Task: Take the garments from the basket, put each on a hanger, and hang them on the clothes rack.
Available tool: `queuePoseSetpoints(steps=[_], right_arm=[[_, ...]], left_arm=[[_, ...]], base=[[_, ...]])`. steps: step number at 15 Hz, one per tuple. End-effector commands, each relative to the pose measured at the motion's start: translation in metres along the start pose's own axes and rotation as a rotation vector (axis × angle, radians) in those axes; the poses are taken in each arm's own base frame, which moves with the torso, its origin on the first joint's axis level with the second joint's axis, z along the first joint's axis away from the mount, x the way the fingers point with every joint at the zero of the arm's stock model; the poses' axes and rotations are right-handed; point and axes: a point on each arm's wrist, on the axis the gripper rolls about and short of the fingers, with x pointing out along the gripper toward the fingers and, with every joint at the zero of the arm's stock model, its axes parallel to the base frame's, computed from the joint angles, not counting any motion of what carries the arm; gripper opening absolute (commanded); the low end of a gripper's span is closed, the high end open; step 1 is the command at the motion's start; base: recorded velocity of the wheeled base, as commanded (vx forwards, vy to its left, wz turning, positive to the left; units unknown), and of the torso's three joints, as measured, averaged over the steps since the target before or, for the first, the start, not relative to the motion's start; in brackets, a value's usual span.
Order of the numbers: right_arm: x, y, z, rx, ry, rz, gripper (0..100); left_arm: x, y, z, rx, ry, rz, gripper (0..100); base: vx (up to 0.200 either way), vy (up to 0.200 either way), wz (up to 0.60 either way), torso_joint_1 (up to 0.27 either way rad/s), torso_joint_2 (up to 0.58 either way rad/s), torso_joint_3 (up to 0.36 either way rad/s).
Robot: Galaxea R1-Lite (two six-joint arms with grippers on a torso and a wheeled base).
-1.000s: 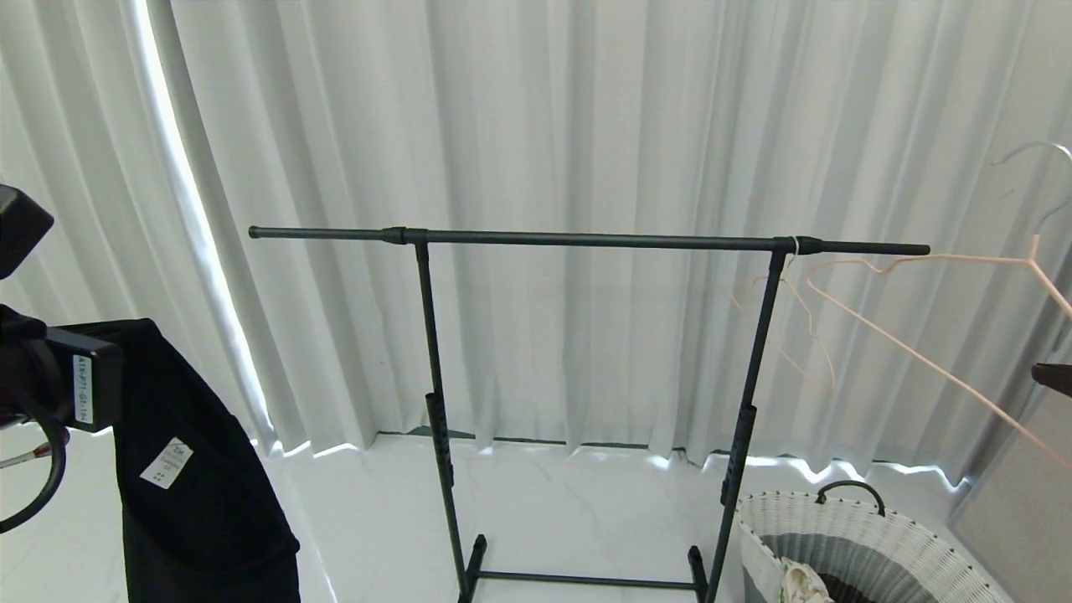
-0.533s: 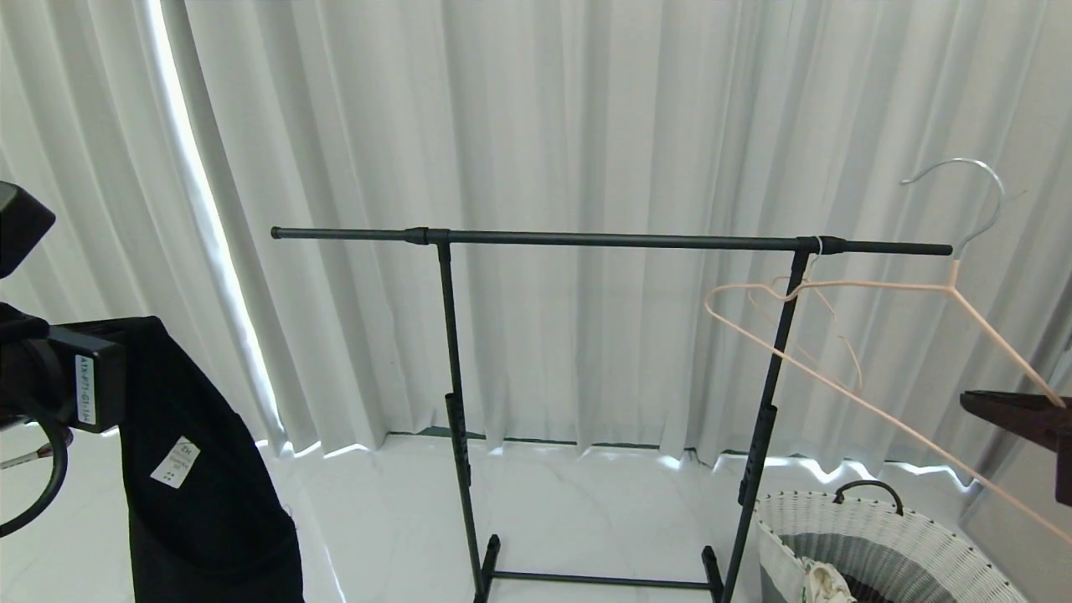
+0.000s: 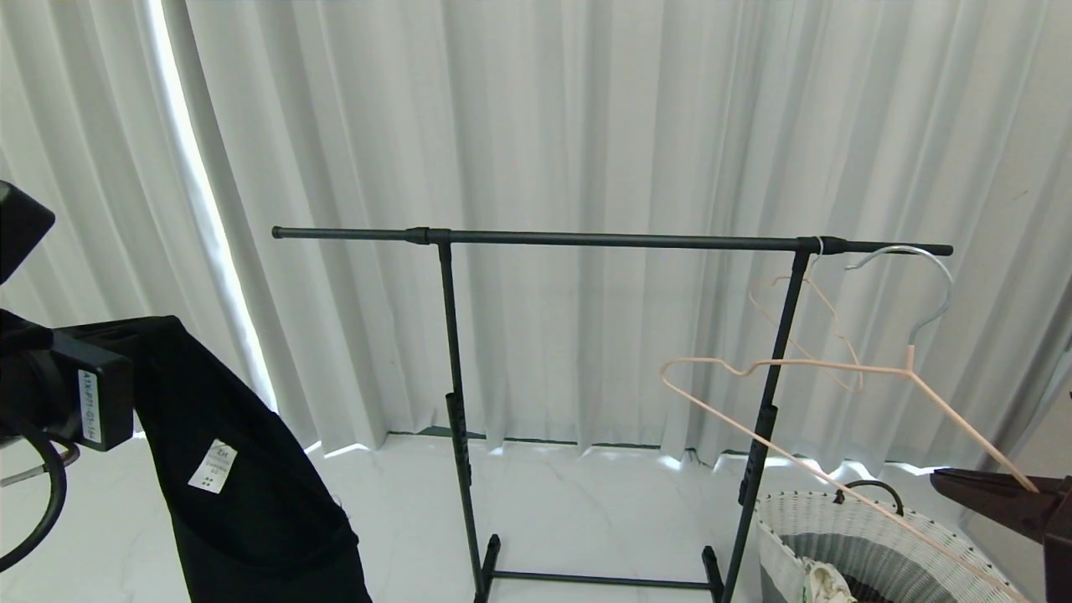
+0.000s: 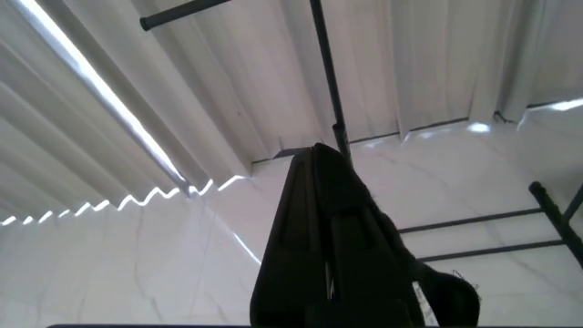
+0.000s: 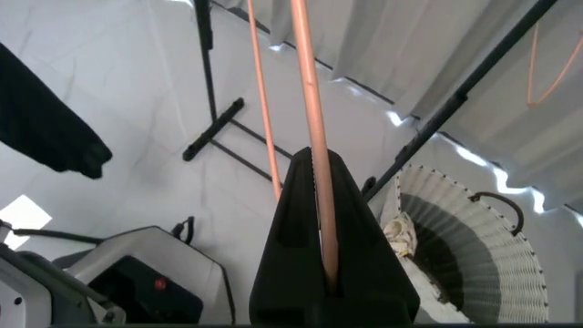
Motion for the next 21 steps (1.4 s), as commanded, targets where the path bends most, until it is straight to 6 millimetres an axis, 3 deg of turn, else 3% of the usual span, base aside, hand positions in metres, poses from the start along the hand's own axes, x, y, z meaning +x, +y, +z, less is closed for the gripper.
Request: queuePoseSetpoints(steps=[1,3,4,6,9,12,13,14,18,21], right_arm=[[0.000,0.001,-0.001,-0.004,0.001,0.010,0],[0.001,0.002,-0.002,-0.005,0.005,0.024,0],[0.003,0.005,-0.008,0.001,0.024,0.099,0],[0.006,0.010,-0.013,-0.001,0.036,0.211,0],[0.012,0.021,-0.013,-0.029,0.064,0.337,0],[0.031,0.036,-0.006,-0.021,0.075,0.445,0],[0.031,0.036,-0.006,-0.021,0.075,0.445,0],[0.045,0.052,0.001,0.025,0.058,0.529,0],[0.082,0.069,0.007,0.028,0.038,0.569,0],[0.097,0.072,0.007,0.040,0.037,0.567,0]], left_arm=[[-0.004,-0.001,-0.003,-0.001,-0.005,-0.003,0],[-0.004,-0.003,-0.006,0.001,0.001,-0.013,0],[0.001,-0.020,-0.016,0.003,0.032,-0.120,0],[0.015,-0.037,-0.025,-0.006,0.106,-0.189,0],[0.056,-0.045,-0.024,-0.015,0.217,-0.093,0],[0.110,-0.068,-0.004,-0.205,0.248,0.010,0],[0.110,-0.068,-0.004,-0.205,0.248,0.010,0],[0.129,-0.092,0.007,-0.322,0.246,0.002,0],[0.146,-0.113,0.013,-0.326,0.253,-0.027,0],[0.152,-0.116,0.016,-0.329,0.250,-0.027,0]], base=[[0.000,0.000,0.00,0.000,0.00,0.000],[0.000,0.000,0.00,0.000,0.00,0.000],[0.000,0.000,0.00,0.000,0.00,0.000],[0.000,0.000,0.00,0.000,0.00,0.000],[0.000,0.000,0.00,0.000,0.00,0.000],[0.000,0.000,0.00,0.000,0.00,0.000],[0.000,0.000,0.00,0.000,0.00,0.000],[0.000,0.000,0.00,0.000,0.00,0.000],[0.000,0.000,0.00,0.000,0.00,0.000],[0.000,0.000,0.00,0.000,0.00,0.000]])
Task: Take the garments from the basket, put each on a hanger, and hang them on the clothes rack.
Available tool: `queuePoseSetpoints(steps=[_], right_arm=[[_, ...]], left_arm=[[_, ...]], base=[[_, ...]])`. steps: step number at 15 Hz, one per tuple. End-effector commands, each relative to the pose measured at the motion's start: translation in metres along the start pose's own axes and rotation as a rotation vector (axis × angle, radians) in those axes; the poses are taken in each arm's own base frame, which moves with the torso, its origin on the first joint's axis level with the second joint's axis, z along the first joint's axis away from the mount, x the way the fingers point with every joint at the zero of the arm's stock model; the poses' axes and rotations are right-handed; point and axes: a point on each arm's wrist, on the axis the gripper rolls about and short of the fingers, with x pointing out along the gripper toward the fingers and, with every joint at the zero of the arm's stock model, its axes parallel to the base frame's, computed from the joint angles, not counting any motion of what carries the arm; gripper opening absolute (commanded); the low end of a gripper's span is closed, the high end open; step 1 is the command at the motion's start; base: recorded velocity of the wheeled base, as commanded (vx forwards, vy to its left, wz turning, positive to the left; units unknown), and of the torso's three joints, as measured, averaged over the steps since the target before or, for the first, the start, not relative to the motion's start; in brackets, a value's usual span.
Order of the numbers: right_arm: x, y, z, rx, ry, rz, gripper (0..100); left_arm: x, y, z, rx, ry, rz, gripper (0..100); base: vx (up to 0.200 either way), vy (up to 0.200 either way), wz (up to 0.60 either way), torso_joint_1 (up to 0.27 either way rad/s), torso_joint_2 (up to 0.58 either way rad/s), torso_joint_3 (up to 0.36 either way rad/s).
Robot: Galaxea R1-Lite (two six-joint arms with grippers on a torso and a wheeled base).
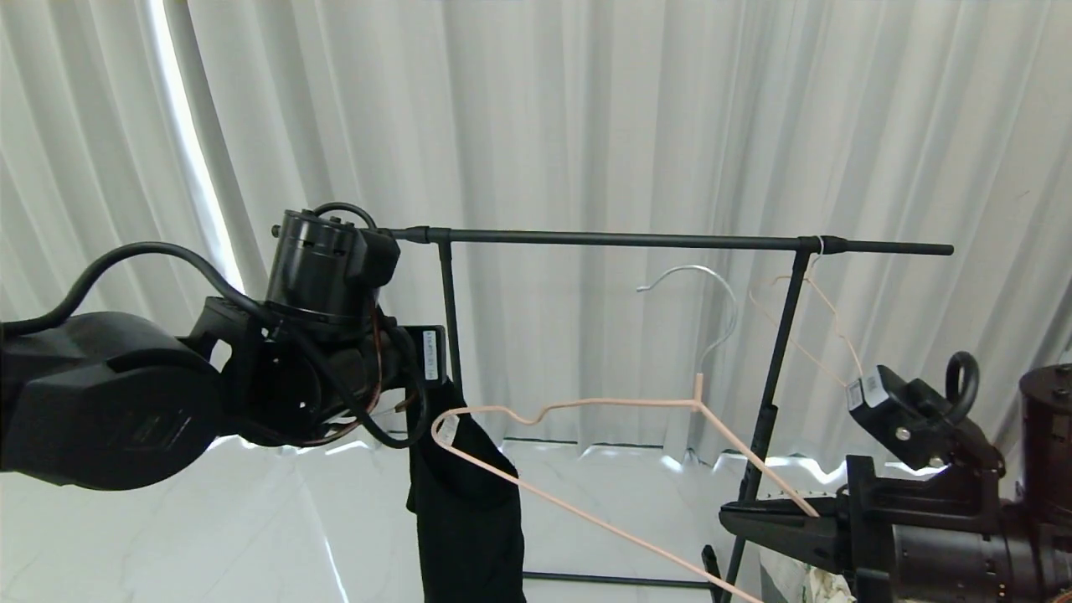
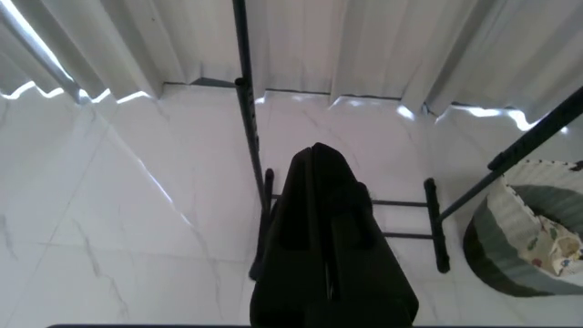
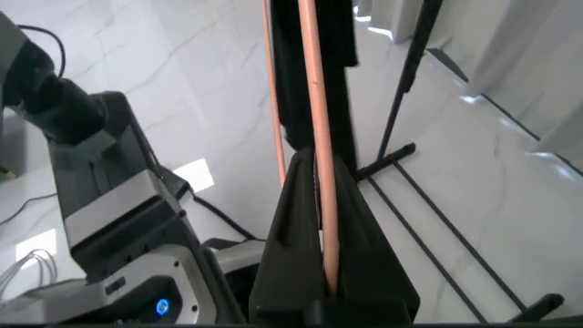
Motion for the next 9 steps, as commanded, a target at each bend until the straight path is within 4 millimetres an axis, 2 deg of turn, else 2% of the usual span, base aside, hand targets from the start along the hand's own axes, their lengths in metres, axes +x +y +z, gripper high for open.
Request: queuePoseSetpoints(steps=[1,5,9], right_arm=[[0.019,-0.008,-0.006,0.039,0.041,-0.034,0],[0.024,-0.010,0.004,0.086,-0.025,-0.068,0],[0.027,0.001,0.004,0.068,-0.015,-0.020,0]], left_arm=[[0.009,-0.005,-0.001,0.005,0.013,0.002,0],[0.010,-0.006,-0.001,0.005,0.013,0.003,0],[0.024,-0.006,0.011,-0.033,-0.023,0.080,0]], base=[[0.000,0.000,0.00,0.000,0.00,0.000],[0.000,0.000,0.00,0.000,0.00,0.000],[0.000,0.000,0.00,0.000,0.00,0.000]])
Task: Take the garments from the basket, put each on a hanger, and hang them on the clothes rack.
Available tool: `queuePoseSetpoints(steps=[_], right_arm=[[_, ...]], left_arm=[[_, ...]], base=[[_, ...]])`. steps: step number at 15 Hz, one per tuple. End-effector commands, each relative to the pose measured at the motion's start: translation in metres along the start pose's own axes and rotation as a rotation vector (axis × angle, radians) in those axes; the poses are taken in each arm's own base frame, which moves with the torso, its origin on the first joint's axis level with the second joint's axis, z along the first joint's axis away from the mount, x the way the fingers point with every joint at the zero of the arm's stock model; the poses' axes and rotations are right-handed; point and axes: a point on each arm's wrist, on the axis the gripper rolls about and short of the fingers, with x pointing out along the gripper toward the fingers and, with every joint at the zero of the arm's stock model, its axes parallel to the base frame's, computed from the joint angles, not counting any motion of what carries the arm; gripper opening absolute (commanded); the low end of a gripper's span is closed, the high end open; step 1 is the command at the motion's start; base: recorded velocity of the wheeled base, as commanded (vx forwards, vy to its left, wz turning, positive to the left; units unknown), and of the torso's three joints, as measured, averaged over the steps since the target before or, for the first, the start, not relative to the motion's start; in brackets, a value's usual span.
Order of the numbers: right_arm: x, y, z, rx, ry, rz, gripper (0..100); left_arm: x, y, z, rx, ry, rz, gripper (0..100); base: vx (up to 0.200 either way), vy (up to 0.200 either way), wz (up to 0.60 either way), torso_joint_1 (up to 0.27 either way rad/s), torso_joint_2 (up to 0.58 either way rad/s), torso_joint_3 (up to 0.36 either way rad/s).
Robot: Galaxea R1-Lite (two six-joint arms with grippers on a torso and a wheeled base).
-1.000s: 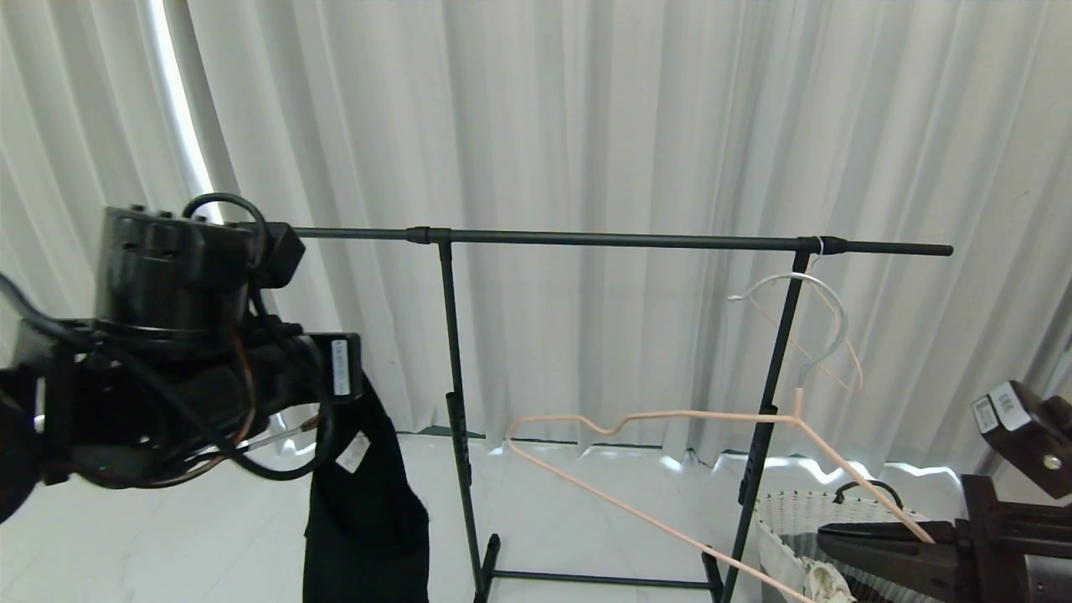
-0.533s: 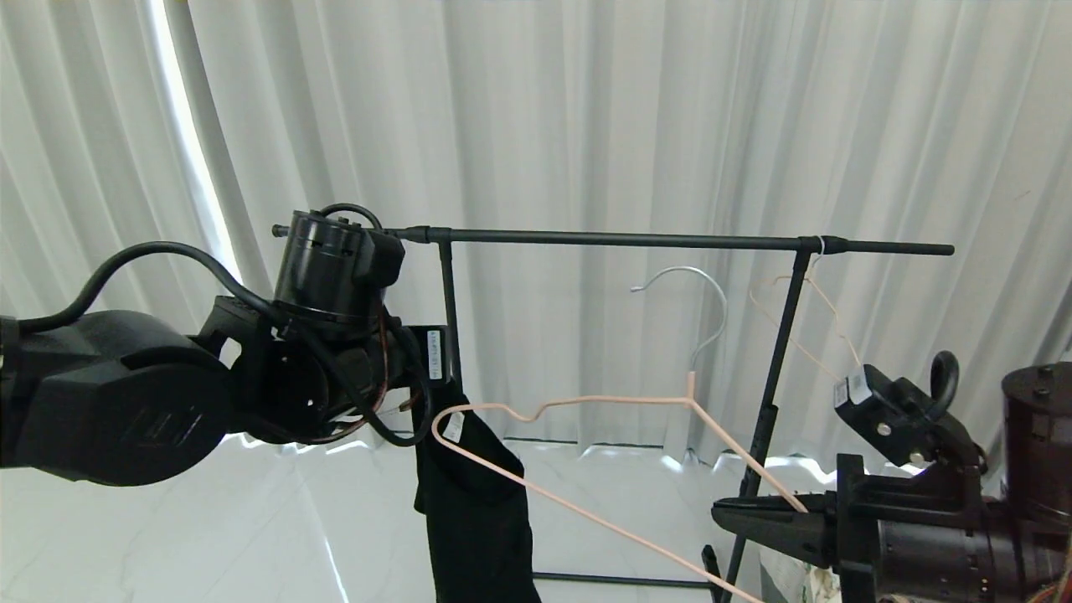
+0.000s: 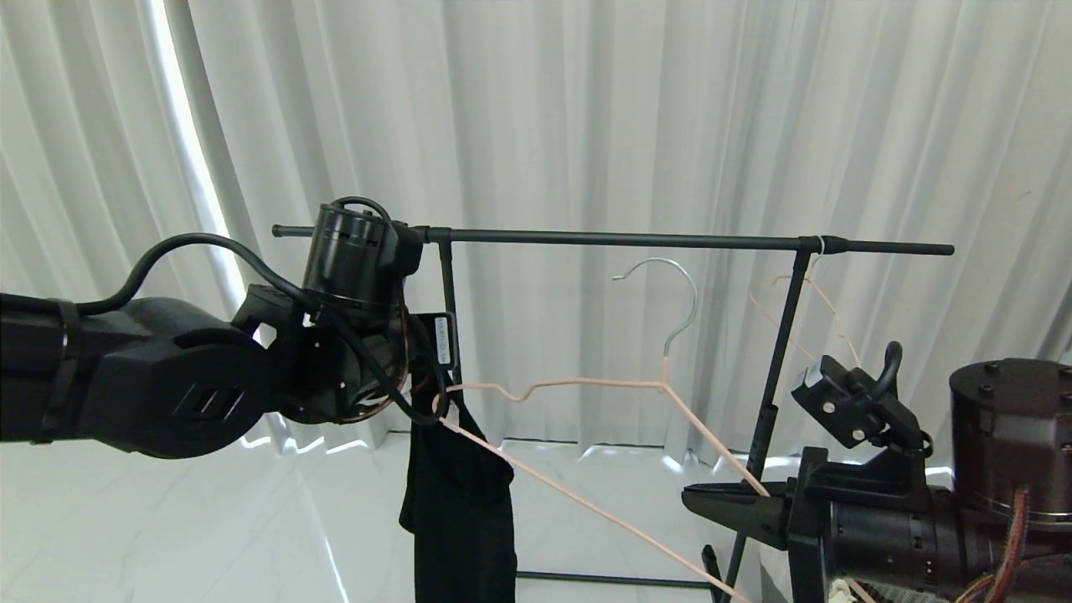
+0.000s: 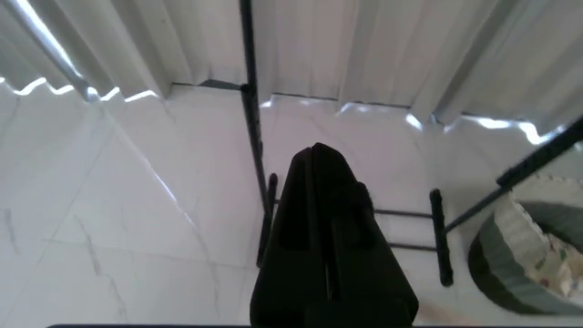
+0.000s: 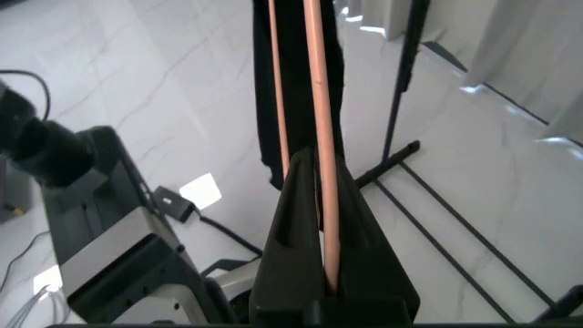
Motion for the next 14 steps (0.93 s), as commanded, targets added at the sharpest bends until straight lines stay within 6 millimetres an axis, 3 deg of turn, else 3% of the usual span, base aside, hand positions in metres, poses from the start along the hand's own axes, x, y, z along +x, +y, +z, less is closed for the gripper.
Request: queuePoseSetpoints(steps=[1,7,14], right_arm=[[0.002,0.002,0.000,-0.004,0.004,0.011,0],[0.022,-0.003,0.013,-0.005,-0.007,-0.003,0],[0.031,-0.007,0.017,0.016,-0.044,-0.065,0]], left_arm=[[0.007,-0.001,0.002,-0.004,-0.001,0.013,0],[0.002,-0.006,0.001,0.002,-0.004,-0.003,0],[0.001,-0.006,0.001,0.001,-0.006,-0.003,0]], base=[[0.000,0.000,0.00,0.000,0.00,0.000],[0.000,0.000,0.00,0.000,0.00,0.000],[0.000,0.000,0.00,0.000,0.00,0.000]])
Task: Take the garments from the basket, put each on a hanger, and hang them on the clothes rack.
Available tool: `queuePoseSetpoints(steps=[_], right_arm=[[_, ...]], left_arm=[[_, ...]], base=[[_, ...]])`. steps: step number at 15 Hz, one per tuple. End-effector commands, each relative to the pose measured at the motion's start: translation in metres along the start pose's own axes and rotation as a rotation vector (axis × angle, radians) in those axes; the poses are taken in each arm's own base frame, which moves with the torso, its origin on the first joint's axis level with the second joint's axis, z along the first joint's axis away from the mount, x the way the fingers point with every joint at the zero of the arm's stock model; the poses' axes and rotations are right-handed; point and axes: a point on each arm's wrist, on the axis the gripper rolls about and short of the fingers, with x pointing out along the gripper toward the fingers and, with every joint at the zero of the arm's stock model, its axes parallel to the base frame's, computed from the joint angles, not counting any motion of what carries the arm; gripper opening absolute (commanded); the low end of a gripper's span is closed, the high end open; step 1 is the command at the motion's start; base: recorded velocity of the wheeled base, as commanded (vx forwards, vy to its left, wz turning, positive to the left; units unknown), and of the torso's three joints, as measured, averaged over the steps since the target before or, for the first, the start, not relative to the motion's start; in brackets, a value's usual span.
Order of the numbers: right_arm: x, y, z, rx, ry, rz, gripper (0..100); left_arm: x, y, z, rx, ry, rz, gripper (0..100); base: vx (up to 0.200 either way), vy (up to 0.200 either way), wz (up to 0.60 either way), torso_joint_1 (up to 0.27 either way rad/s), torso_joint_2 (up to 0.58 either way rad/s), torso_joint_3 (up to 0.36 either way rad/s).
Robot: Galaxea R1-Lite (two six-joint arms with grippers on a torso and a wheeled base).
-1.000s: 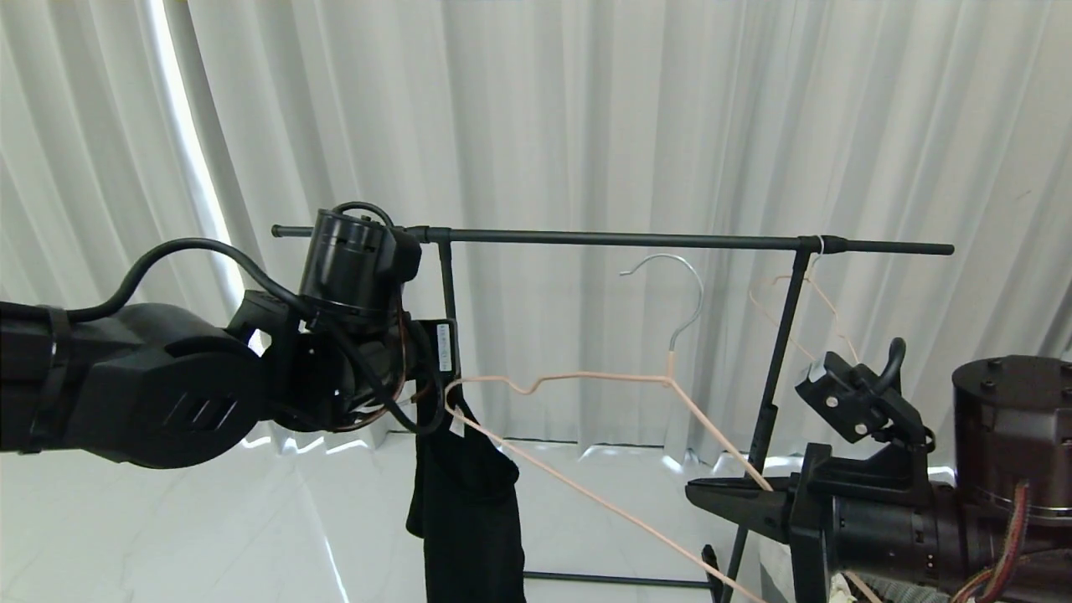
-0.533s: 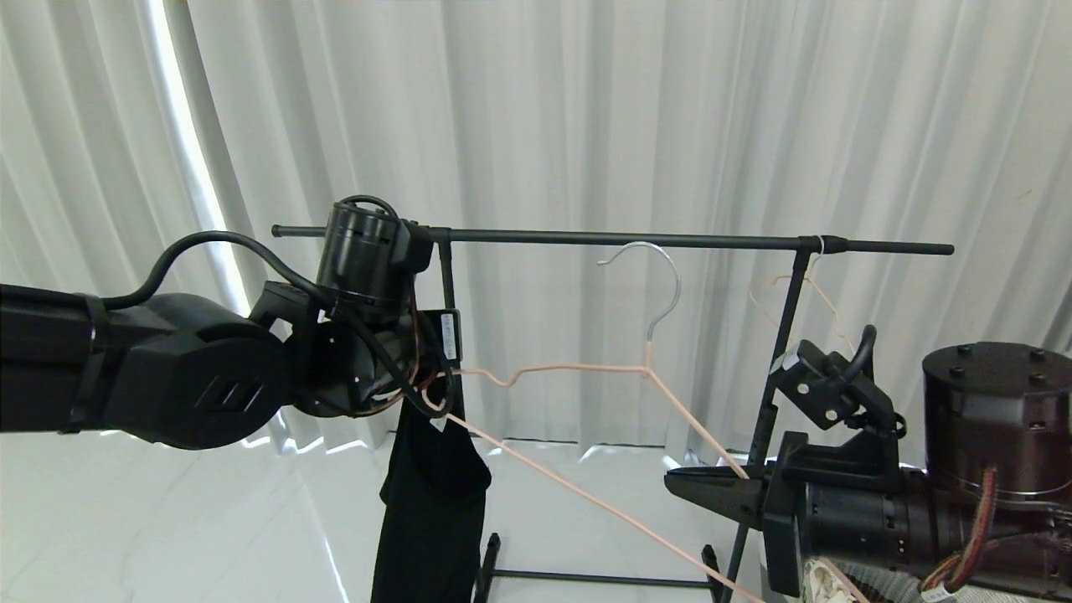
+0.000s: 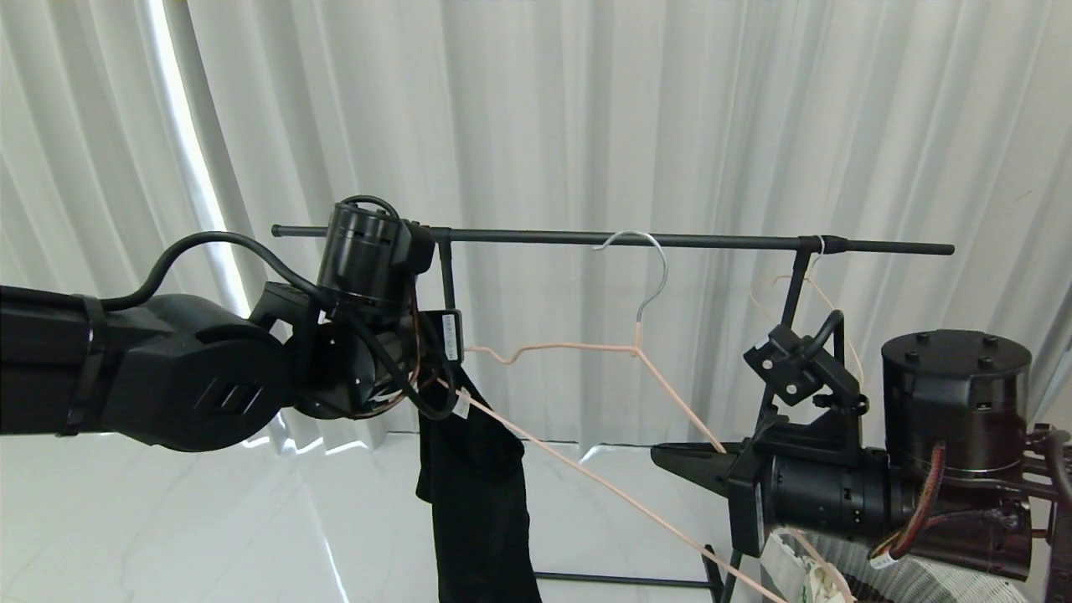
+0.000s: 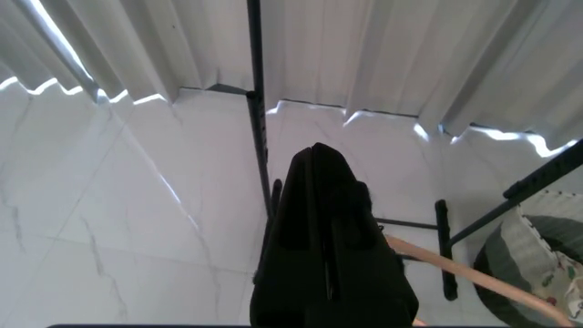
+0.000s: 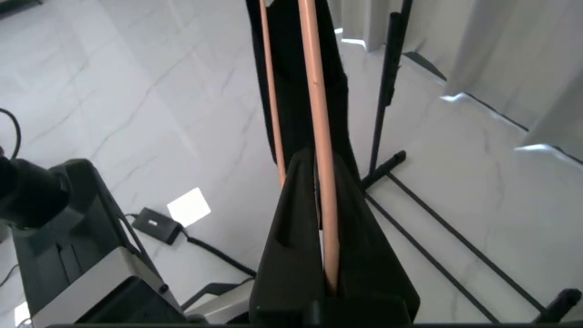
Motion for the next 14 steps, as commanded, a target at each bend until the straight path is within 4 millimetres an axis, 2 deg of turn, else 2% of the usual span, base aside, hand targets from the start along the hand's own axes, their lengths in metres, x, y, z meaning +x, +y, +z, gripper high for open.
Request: queuePoseSetpoints(steps=[1,5,8,14], right_arm=[[0.002,0.000,0.000,0.000,-0.002,0.003,0],[0.009,0.000,0.003,-0.003,-0.009,0.006,0],[0.022,-0.003,0.006,-0.002,-0.010,-0.023,0],[0.046,0.002,0.011,-0.012,-0.012,-0.016,0]], left_arm=[[-0.001,0.000,0.001,-0.002,-0.004,-0.001,0],[-0.006,-0.009,-0.001,-0.002,-0.005,-0.029,0],[-0.009,-0.011,-0.001,-0.008,-0.010,-0.037,0],[-0.032,-0.031,-0.002,-0.035,-0.032,-0.125,0]], base=[[0.000,0.000,0.00,0.000,0.00,0.000],[0.000,0.000,0.00,0.000,0.00,0.000],[0.000,0.000,0.00,0.000,0.00,0.000],[0.000,0.000,0.00,0.000,0.00,0.000]])
